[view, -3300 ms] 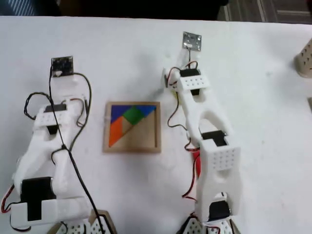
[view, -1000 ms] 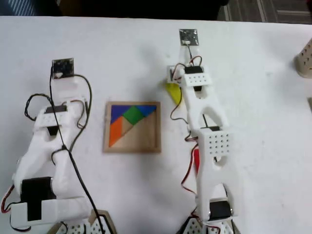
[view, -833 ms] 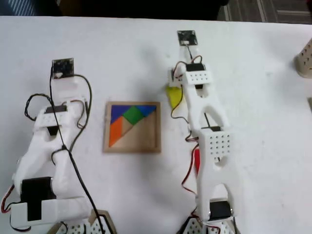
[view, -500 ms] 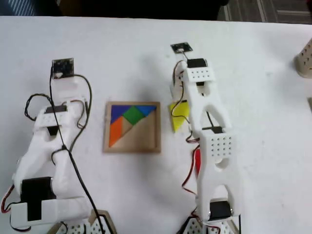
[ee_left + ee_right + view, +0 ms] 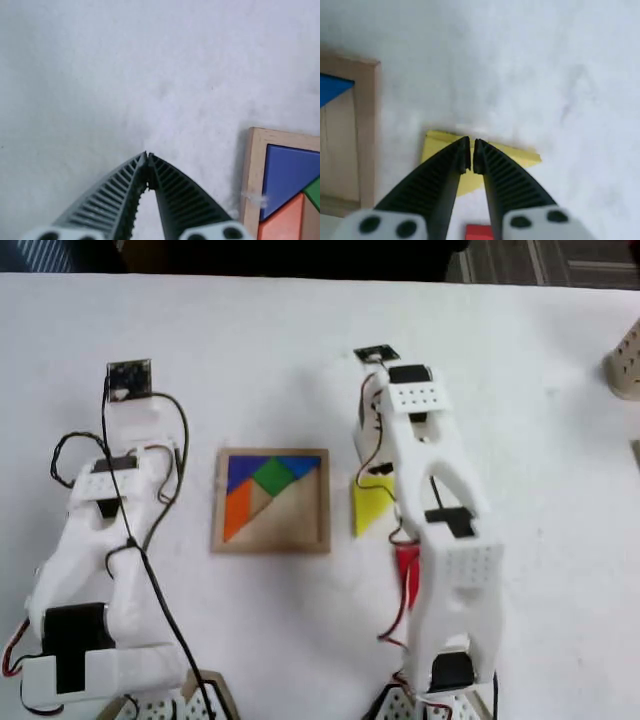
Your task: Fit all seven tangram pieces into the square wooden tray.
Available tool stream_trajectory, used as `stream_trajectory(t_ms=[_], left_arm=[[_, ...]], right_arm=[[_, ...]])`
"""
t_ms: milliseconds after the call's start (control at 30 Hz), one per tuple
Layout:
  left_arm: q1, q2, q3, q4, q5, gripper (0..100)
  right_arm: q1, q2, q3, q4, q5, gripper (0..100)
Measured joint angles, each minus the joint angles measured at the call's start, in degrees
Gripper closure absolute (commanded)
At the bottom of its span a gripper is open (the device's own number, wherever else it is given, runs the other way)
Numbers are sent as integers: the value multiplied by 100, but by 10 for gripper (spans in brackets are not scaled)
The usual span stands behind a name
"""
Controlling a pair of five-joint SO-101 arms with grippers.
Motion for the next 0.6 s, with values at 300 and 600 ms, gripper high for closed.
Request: stream_trajectory(t_ms=[300, 600], left_arm=[[0, 0, 0, 0, 0, 976], [0, 0, 0, 0, 0, 976]], right_arm=[[0, -2171, 2866, -905, -1723, 981], [703, -2558, 3974, -2101, -1881, 978]])
